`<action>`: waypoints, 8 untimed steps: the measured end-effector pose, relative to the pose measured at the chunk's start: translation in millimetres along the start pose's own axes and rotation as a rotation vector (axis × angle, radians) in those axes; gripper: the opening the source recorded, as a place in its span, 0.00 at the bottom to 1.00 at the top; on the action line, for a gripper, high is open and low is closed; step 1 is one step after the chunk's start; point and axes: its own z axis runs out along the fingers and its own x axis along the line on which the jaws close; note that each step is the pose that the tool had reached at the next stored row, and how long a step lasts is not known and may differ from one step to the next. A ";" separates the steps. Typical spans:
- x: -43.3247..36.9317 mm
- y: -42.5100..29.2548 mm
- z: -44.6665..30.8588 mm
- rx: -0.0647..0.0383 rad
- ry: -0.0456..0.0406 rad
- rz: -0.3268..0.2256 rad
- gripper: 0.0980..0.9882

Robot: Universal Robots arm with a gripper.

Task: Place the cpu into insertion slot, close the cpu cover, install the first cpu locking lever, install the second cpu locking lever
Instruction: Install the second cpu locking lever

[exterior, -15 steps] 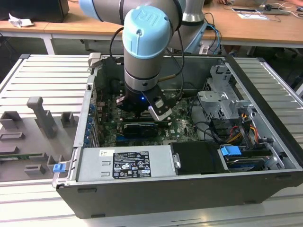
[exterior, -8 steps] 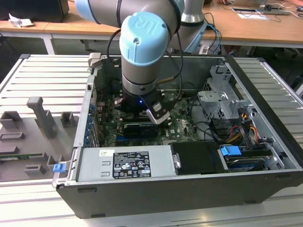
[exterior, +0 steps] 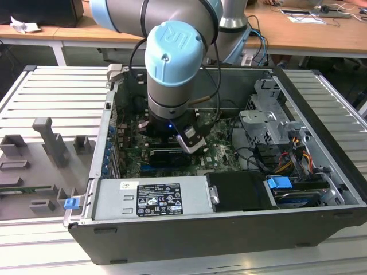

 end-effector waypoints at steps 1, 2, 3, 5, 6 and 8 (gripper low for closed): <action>0.0 -0.4 1.0 -0.003 -0.0002 0.000 0.01; 0.1 -0.7 1.8 -0.006 -0.0003 -0.001 0.01; 0.1 -1.0 2.6 -0.008 -0.0004 -0.001 0.01; 0.3 -1.4 3.8 -0.012 -0.0006 -0.002 0.01; 0.8 -1.5 4.1 -0.014 -0.0006 -0.003 0.01; 2.3 -1.6 5.2 -0.016 -0.0006 -0.003 0.01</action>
